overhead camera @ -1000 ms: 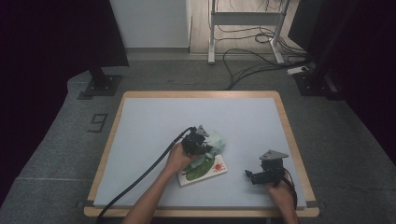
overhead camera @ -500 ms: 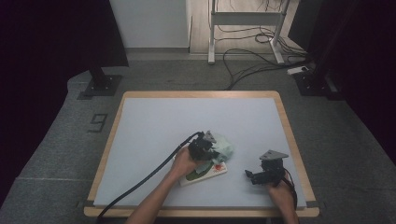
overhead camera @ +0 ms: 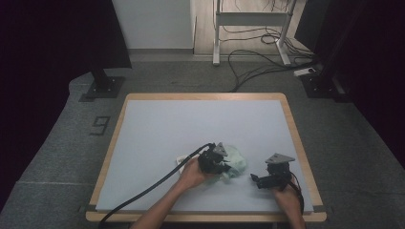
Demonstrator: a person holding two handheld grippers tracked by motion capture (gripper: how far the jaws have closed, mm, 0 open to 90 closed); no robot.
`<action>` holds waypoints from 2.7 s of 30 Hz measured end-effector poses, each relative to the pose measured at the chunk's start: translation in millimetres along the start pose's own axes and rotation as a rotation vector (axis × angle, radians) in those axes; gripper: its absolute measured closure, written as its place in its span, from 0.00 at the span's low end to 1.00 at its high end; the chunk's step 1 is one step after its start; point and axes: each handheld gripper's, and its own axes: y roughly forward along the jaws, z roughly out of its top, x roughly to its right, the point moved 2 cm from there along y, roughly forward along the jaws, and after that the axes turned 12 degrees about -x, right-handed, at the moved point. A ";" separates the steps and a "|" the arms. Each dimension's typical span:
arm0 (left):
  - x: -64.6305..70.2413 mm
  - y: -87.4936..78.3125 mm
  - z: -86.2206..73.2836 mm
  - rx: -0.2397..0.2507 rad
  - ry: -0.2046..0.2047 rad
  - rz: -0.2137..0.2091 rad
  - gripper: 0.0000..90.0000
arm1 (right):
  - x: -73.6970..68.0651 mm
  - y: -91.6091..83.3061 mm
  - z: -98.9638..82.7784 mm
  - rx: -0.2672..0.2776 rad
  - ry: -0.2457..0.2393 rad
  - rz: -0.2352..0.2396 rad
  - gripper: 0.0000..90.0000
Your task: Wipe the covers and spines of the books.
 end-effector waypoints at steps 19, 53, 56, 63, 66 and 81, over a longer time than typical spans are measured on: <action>12.9 -20.6 -41.4 0.020 -0.015 0.011 0.85 | -0.2 -0.2 -0.1 0.000 -0.001 0.000 0.00; -11.5 -76.2 -133.4 0.045 -0.178 0.105 0.85 | -0.3 -0.1 -0.1 0.000 0.001 0.000 0.00; -19.8 -75.8 -132.8 0.056 -0.200 0.109 0.85 | -0.3 -0.1 -0.1 0.000 0.001 0.000 0.00; -33.2 -71.9 -122.3 0.045 -0.213 0.132 0.84 | -0.2 0.0 0.0 0.000 0.002 0.000 0.00; -37.5 -68.8 -114.1 0.029 -0.207 0.137 0.84 | -0.3 0.0 0.0 -0.001 0.003 0.001 0.00; -43.8 -35.5 -57.2 0.029 -0.169 0.117 0.85 | -0.1 0.0 0.0 -0.001 0.002 0.001 0.00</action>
